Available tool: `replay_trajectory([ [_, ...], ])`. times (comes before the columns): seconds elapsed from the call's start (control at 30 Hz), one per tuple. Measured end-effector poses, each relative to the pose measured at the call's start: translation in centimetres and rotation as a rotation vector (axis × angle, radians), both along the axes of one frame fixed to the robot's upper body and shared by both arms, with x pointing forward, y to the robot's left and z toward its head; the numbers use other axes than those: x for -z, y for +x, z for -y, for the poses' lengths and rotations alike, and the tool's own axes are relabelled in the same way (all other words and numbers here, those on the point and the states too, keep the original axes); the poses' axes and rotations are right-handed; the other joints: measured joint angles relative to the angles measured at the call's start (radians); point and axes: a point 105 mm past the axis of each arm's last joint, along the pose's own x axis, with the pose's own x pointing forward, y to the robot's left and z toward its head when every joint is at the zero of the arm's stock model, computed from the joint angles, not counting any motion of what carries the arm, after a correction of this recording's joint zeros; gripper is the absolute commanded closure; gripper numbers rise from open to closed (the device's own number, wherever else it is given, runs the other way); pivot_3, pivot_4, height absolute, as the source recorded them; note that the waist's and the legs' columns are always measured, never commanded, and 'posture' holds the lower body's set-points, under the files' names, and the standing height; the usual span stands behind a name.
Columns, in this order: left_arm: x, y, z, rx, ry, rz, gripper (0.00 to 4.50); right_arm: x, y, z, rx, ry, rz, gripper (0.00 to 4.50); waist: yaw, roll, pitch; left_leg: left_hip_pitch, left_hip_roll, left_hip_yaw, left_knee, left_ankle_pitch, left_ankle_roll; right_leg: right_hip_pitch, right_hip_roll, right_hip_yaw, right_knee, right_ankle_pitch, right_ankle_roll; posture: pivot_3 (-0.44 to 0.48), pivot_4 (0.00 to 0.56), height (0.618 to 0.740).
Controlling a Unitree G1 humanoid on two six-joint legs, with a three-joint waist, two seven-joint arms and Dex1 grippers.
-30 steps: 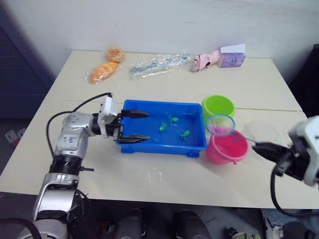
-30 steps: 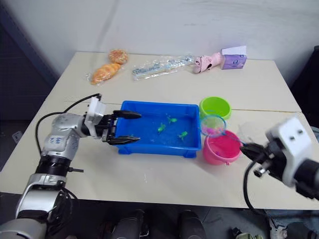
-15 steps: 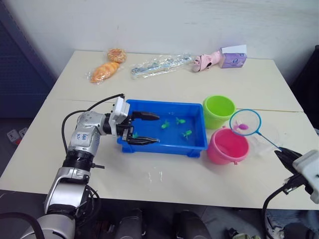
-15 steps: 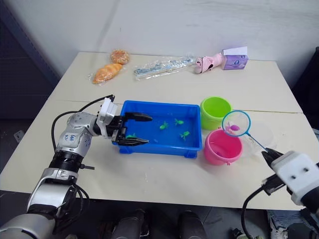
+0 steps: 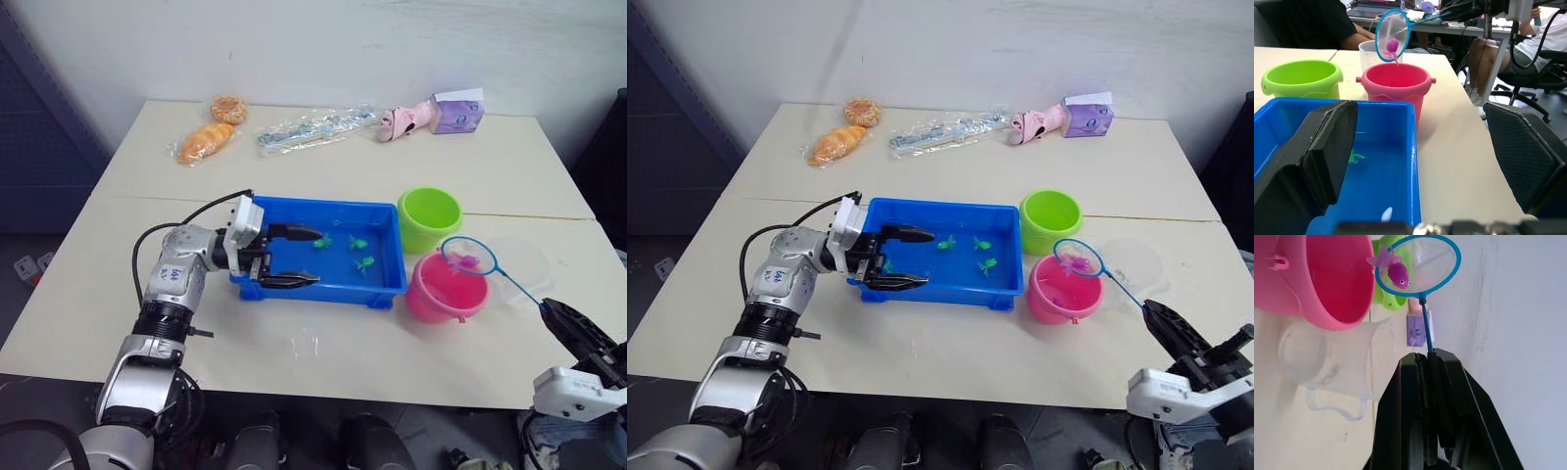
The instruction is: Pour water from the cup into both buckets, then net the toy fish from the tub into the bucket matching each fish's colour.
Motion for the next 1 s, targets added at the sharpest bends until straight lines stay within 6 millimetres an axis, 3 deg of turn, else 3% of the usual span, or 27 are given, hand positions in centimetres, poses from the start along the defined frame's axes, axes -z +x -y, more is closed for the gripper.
replay_trajectory([
  [0.17,0.0,0.0,0.1,-0.002,-0.006,0.006,0.07,1.5,-0.3,1.0,-0.016,-0.059,-0.029,4.5,0.0,0.0,0.0,0.0,0.0,0.0,0.0,0.0,0.0,0.0,0.0,0.0,0.0,0.0,0.0,0.0,0.15,0.74],
  [0.47,0.7,-0.5,0.7,0.017,-0.014,-0.013,0.07,1.2,0.0,0.8,-0.088,-0.101,0.01,4.5,-0.001,0.0,0.0,0.0,0.0,0.0,0.0,0.0,0.0,0.0,0.0,0.0,0.0,0.0,0.0,0.0,0.15,0.74],
  [0.57,0.6,-0.5,0.7,0.019,-0.013,-0.008,0.07,1.0,0.1,1.5,-0.077,-0.119,-0.001,4.5,-0.001,0.0,0.0,0.0,0.0,0.0,0.0,0.0,0.0,0.001,0.0,0.0,0.0,0.0,0.0,0.0,0.15,0.74],
  [0.7,0.6,-0.5,0.7,0.014,-0.011,-0.004,0.07,2.0,-0.5,1.1,-0.099,-0.104,-0.044,4.5,0.0,0.0,0.0,0.0,0.0,0.0,-0.001,0.0,0.0,0.0,0.0,0.0,0.0,0.0,0.0,0.0,0.15,0.74],
  [1.0,0.6,-0.3,0.6,-0.006,-0.012,0.001,0.07,1.9,0.1,1.0,-0.098,-0.105,-0.045,4.5,-0.002,0.0,0.0,0.001,0.0,0.0,0.0,0.0,0.0,0.001,0.0,0.0,0.001,0.0,0.0,0.0,0.15,0.74],
])
